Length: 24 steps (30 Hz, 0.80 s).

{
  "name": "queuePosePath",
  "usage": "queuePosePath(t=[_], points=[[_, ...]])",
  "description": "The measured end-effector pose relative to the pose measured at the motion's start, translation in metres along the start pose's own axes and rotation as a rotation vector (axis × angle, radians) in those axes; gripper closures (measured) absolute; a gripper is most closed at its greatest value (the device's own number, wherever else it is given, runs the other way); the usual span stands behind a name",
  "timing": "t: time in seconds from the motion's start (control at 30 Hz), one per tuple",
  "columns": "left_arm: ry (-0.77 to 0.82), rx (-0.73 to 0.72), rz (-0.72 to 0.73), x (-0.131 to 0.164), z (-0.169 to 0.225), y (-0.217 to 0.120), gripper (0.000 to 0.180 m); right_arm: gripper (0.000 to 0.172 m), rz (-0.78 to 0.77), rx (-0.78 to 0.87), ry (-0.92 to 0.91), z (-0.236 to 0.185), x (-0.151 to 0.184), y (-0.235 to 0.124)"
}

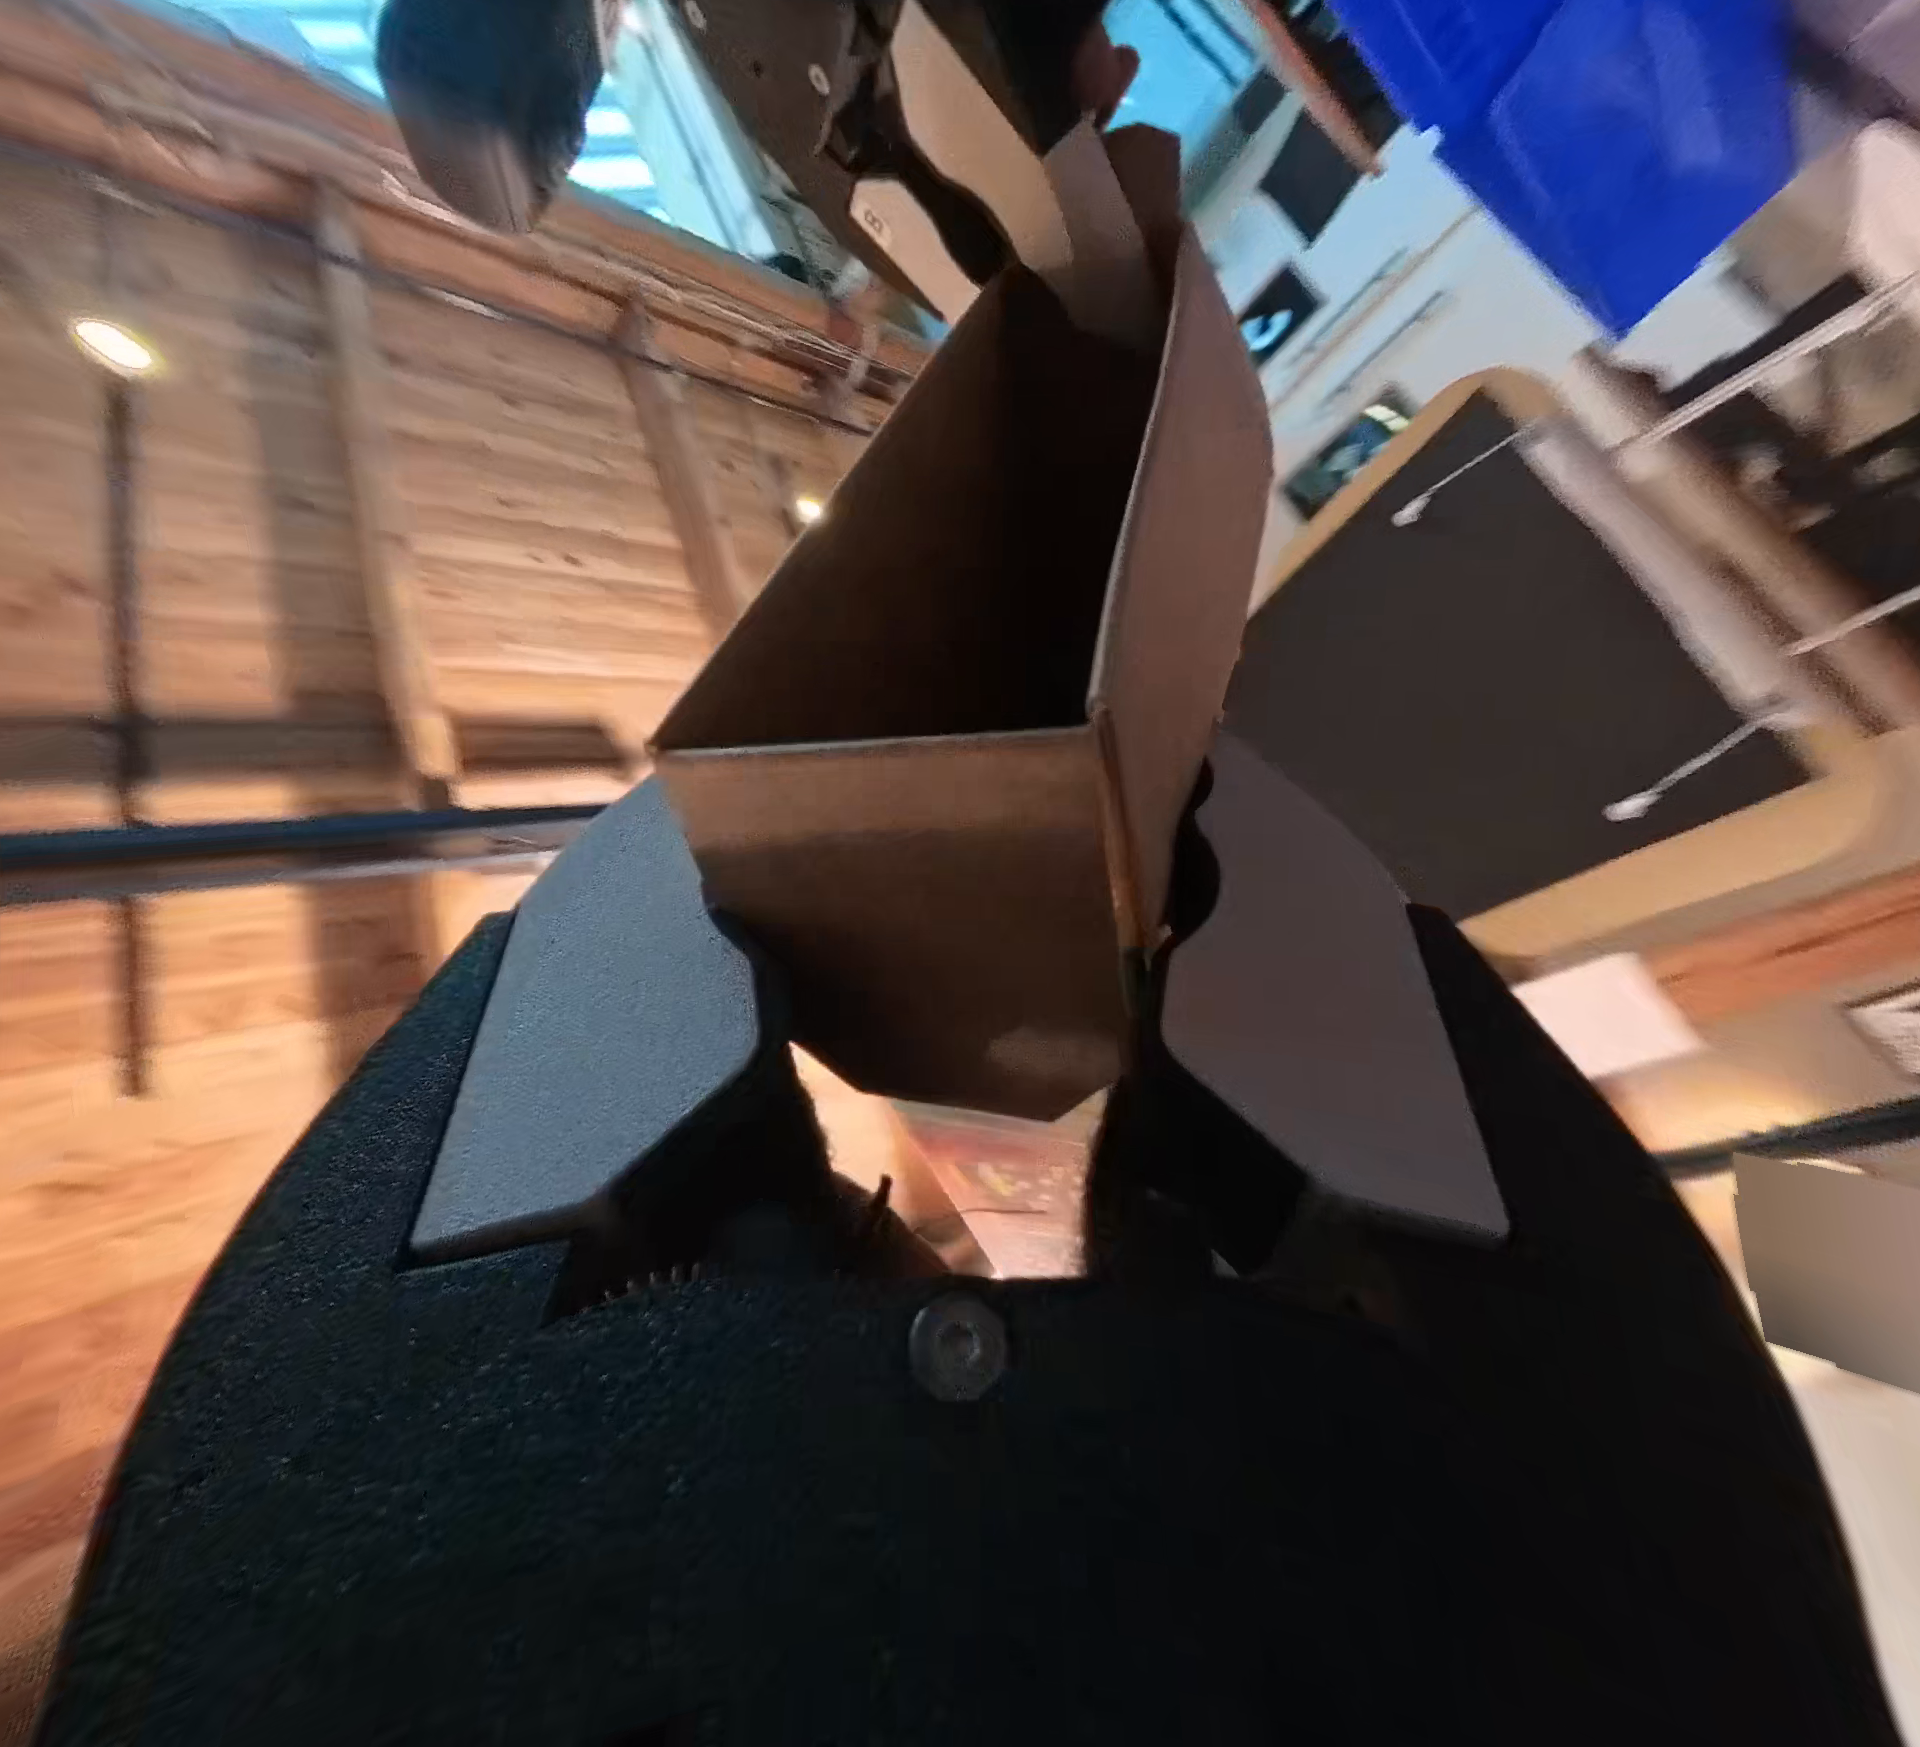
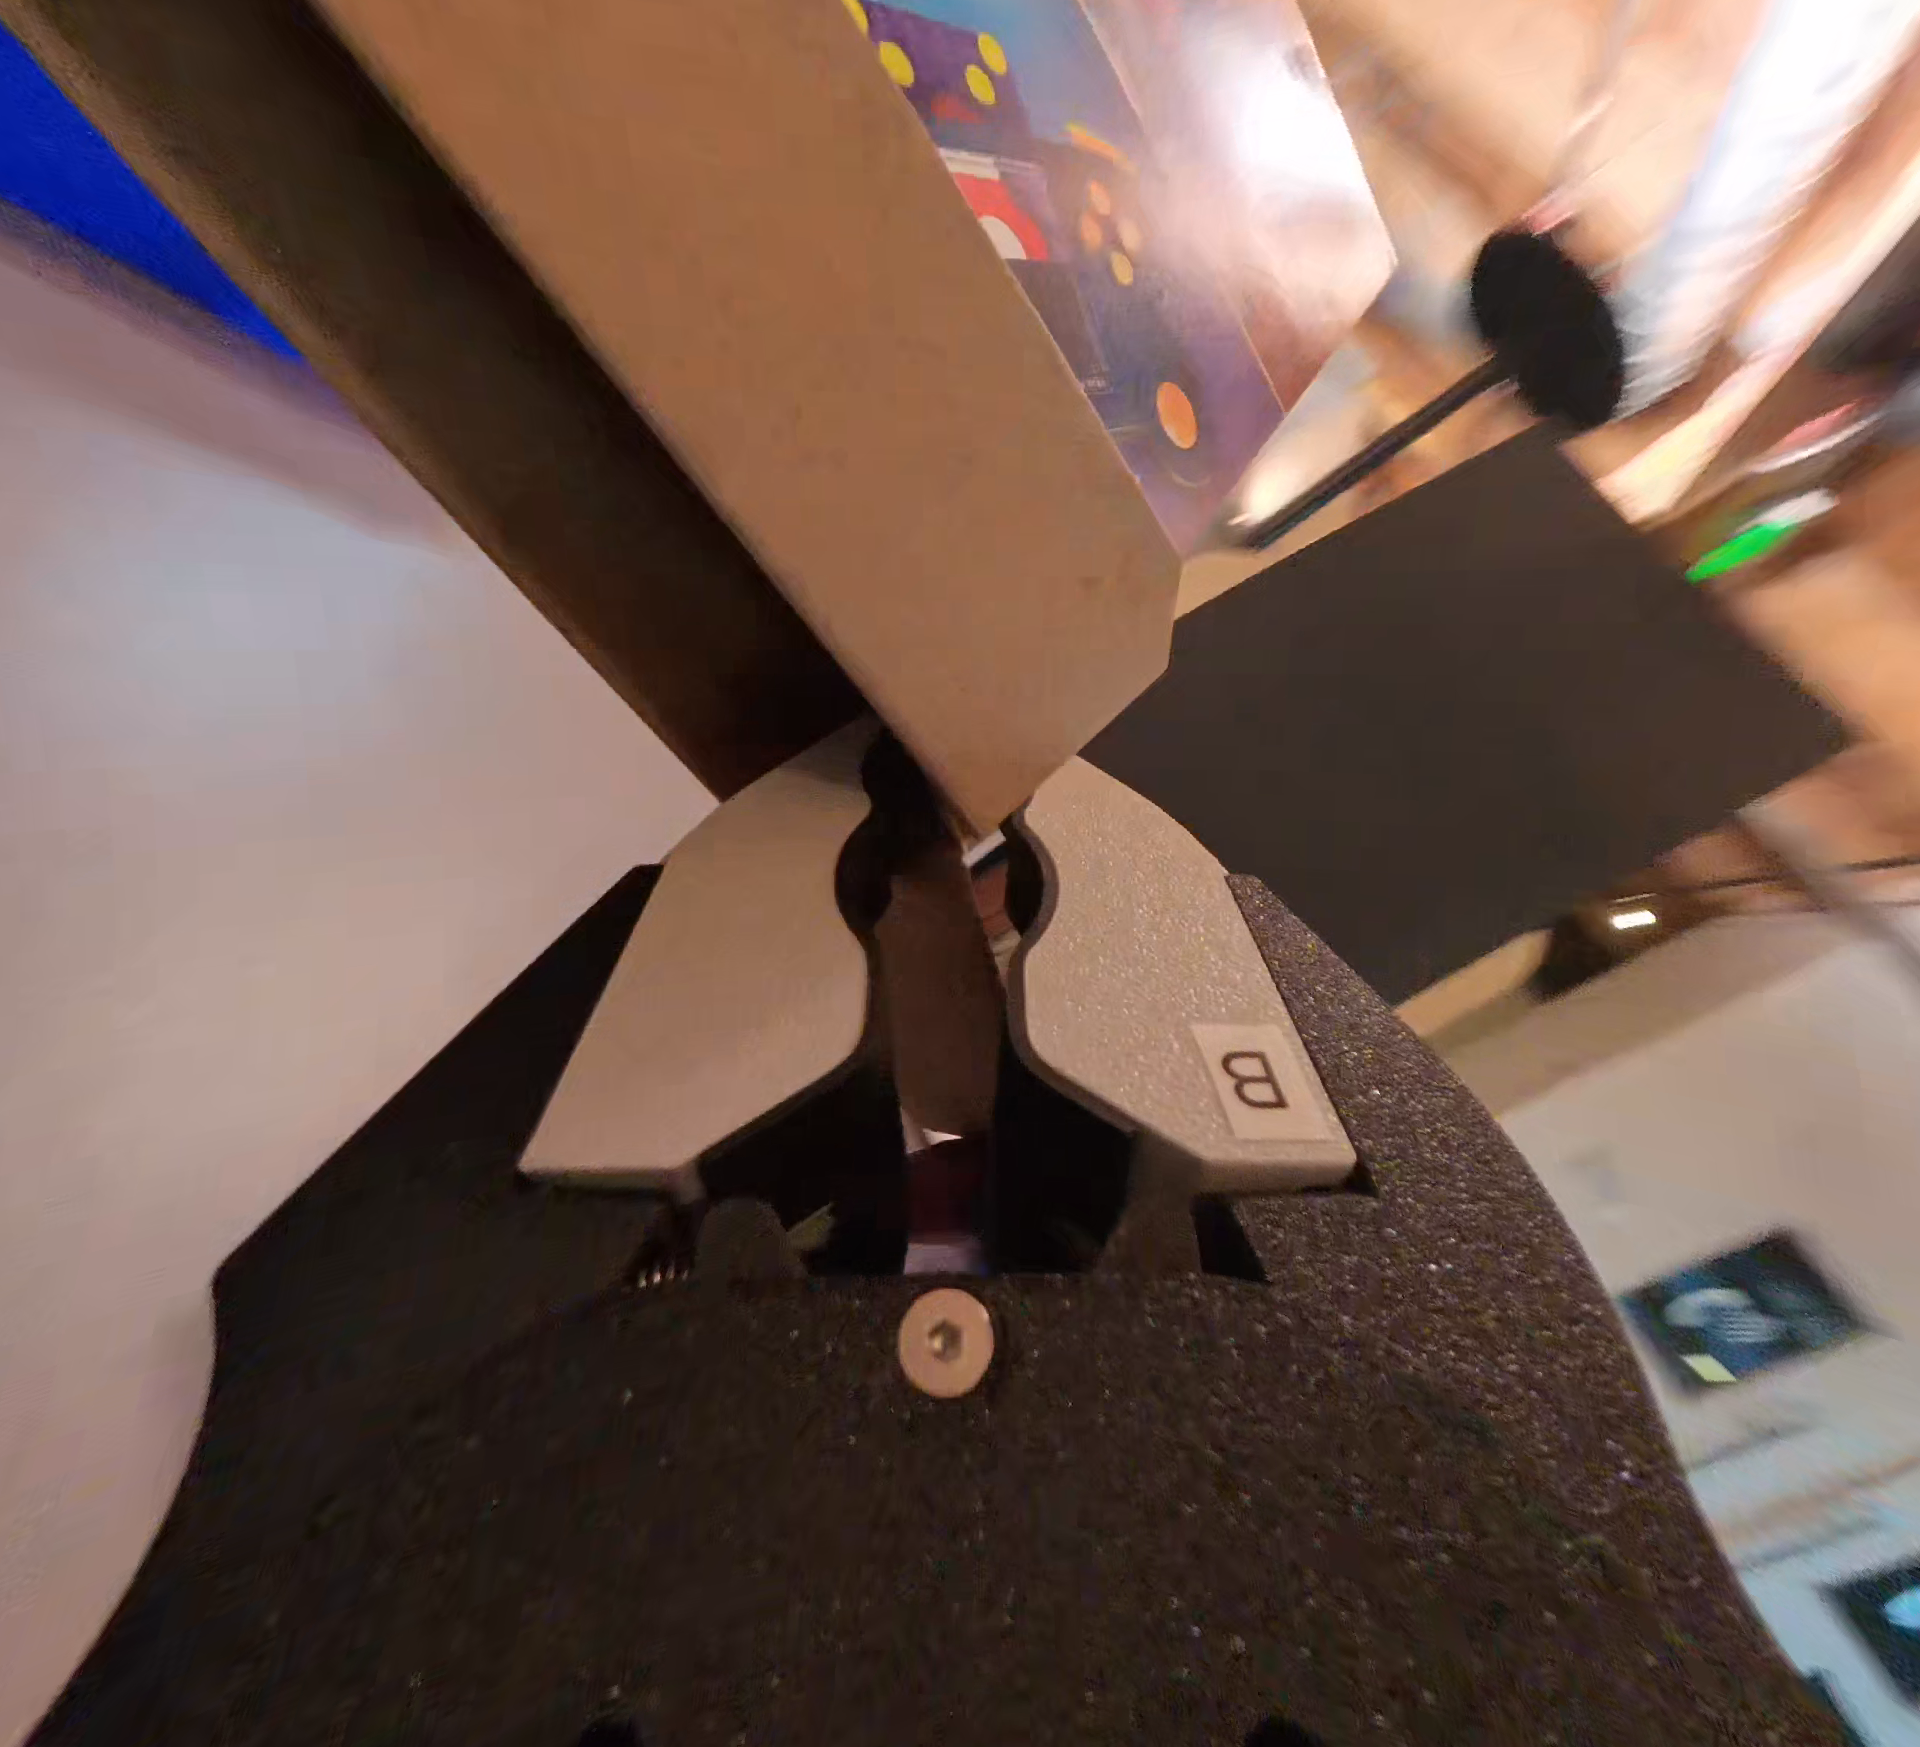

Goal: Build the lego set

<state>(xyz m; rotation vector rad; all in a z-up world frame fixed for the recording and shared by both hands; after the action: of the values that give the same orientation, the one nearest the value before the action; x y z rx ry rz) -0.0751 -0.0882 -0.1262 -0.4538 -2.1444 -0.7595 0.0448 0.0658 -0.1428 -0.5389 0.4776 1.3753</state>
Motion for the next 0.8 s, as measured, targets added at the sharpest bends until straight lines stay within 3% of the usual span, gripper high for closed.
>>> queuePosePath(t=[0.1,0.3,0.43,0.5,0.67,0.8], points=[[0.177,-0.084,0.073,-0.007,0.001,-0.001,0.103,0.155,0.09,0.166,-0.077,-0.005,0.001,-0.004],[0.068,0.001,0.133,-0.028,0.025,-0.003,0.1,0.156,0.001,0.164,-0.071,-0.025,0.031,0.009],[0.205,-0.038,0.174,-0.023,0.019,0.003,0.103,0.156,0.066,0.23,-0.041,-0.023,0.032,0.007],[0.115,0.018,0.165,-0.02,0.019,0.006,0.104,0.157,0.057,0.187,0.013,-0.024,0.034,0.008],[-0.42,0.196,-0.004,-0.031,0.045,-0.006,0.106,0.156,-0.152,-0.176,0.178,-0.038,0.047,0.016],[-0.538,0.216,-0.093,-0.037,0.056,-0.011,0.106,0.154,-0.242,-0.288,0.239,-0.039,0.053,0.021]])
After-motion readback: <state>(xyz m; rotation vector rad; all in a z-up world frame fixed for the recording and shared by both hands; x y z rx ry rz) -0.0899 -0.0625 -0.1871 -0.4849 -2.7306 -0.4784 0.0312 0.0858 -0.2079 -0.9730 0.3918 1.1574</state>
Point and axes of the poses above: each gripper's, where its closed fingertips meet, y out along the fingers, x out of its underside, z = x × y across the jaws, the point moved 6 cm from there along -y, back along the fingers, and after that the axes turned 12 degrees about -x, right-handed, at the moved point
